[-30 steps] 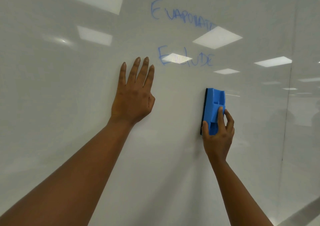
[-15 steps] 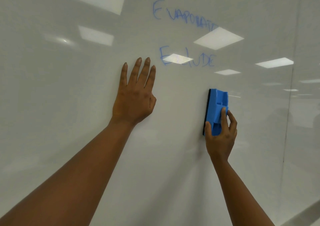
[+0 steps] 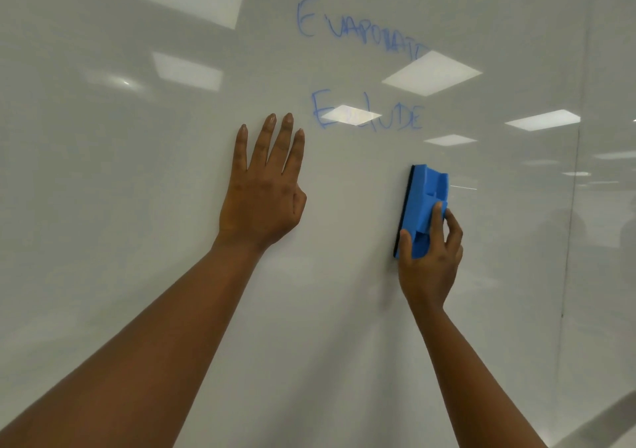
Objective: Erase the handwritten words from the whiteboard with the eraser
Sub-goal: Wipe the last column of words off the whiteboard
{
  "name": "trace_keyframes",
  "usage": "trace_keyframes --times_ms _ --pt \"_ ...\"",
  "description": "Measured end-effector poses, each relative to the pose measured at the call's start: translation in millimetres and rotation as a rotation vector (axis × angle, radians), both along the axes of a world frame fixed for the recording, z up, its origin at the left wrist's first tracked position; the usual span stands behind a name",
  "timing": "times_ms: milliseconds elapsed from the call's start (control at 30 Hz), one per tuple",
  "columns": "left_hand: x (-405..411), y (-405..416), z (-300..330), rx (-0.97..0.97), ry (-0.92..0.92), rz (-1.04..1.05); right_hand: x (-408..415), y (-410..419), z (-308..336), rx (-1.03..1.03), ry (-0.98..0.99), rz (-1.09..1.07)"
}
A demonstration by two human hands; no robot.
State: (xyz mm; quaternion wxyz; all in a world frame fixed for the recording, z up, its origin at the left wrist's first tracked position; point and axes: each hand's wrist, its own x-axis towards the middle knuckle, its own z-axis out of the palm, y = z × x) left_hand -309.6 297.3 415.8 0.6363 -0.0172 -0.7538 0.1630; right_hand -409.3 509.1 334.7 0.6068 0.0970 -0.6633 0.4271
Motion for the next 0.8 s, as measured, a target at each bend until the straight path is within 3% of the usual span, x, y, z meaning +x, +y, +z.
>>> trace_keyframes --times_ms 333,567,800 --pt "-1 1 -1 -0.005 0.018 -0.016 -13 19 18 -0.127 -0.143 -0.017" --pt "0 2 -2 0.002 0.022 -0.030 23 -30 5 0.002 0.033 0.029" --pt "0 1 -3 -0.007 0.016 -0.023 50 -59 -29 -0.029 0.042 0.193"
